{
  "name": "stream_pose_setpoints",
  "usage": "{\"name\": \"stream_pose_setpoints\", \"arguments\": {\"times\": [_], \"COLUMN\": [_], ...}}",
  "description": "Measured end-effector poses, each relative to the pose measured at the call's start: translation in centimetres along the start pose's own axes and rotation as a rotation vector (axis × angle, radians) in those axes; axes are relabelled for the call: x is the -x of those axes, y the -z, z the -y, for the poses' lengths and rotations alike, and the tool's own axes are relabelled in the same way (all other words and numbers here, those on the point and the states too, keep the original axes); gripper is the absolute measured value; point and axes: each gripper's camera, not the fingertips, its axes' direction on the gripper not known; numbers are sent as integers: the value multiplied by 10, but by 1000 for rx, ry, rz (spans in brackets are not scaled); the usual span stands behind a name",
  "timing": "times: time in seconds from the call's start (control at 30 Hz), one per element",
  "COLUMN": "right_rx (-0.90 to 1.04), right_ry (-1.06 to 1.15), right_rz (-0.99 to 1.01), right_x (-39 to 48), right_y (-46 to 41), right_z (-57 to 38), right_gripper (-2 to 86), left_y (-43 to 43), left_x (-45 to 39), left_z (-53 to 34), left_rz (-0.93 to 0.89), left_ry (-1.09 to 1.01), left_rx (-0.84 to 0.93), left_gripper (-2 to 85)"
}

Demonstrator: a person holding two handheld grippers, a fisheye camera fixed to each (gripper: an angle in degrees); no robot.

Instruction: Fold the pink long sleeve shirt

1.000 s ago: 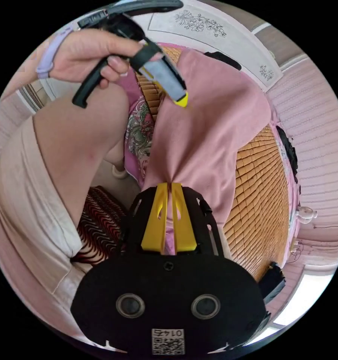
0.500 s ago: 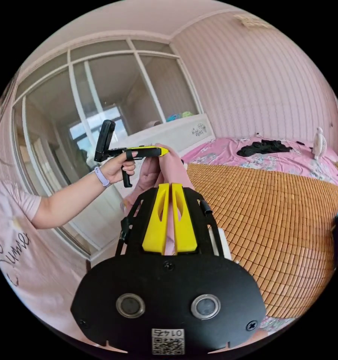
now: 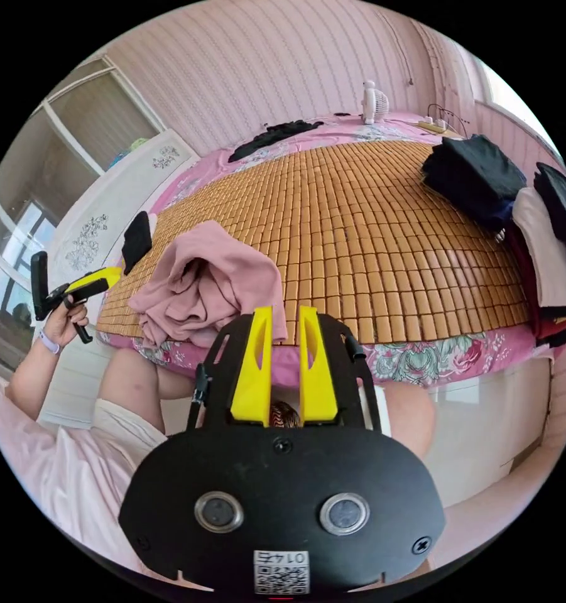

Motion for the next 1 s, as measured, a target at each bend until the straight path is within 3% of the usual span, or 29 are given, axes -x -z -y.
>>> {"name": "stream_pose_setpoints", "arguments": {"times": [0.13,0.27,0.33,0.47,0.6,0.73,0.87,0.93,1.0], "right_rx": [104,240,325,328,92,-127,-276,-405,-411], "right_ry": [138,243,302,333,253,130,138,133,49], "right_rz": [40,-25,-139,-74,310,614,715,659,548], "right_x": [18,38,40,26,-10,-58,-79,-97,-119], "right_y": [-43,-89,-113,-98,-25,32,72,92,89], "right_z": [15,25,26,37,61,87,110,109,102], "right_gripper": [115,111,89,30,20,16,15,14,15], "left_y": [-10,-42,-60,-99,-93,-35,66,108,130], "left_x": [26,36,36,33,49,73,104,108,112], "left_z": [-81,-97,-90,-72,-67,-55,6,37,63], "left_rz": [138,97,88,138,101,51,157,227,250], "left_ry": [186,312,327,256,271,330,325,322,325], "left_rx": [99,153,170,259,251,113,-149,-293,-376], "left_gripper": [106,130,129,115,66,13,9,22,42]}}
